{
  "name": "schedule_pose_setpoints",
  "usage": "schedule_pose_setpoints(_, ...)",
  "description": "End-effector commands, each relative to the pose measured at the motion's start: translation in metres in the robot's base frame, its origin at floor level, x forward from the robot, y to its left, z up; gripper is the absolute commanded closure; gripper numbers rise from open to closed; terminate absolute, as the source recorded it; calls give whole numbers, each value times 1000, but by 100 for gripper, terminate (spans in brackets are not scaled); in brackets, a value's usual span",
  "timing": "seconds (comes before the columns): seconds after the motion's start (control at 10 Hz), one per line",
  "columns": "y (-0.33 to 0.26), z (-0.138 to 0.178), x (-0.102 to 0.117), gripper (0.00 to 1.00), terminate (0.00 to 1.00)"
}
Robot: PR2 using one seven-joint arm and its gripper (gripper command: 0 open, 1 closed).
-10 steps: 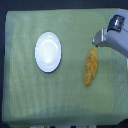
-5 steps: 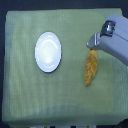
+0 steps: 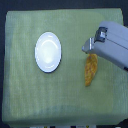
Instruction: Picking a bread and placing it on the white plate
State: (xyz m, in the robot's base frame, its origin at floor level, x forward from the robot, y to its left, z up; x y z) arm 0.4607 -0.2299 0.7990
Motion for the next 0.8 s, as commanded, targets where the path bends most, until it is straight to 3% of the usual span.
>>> schedule_pose_setpoints(0.0, -1, -45, 2, 0, 0)
schedule_pose_setpoints(0.7, -7, -73, -9, 0, 0)
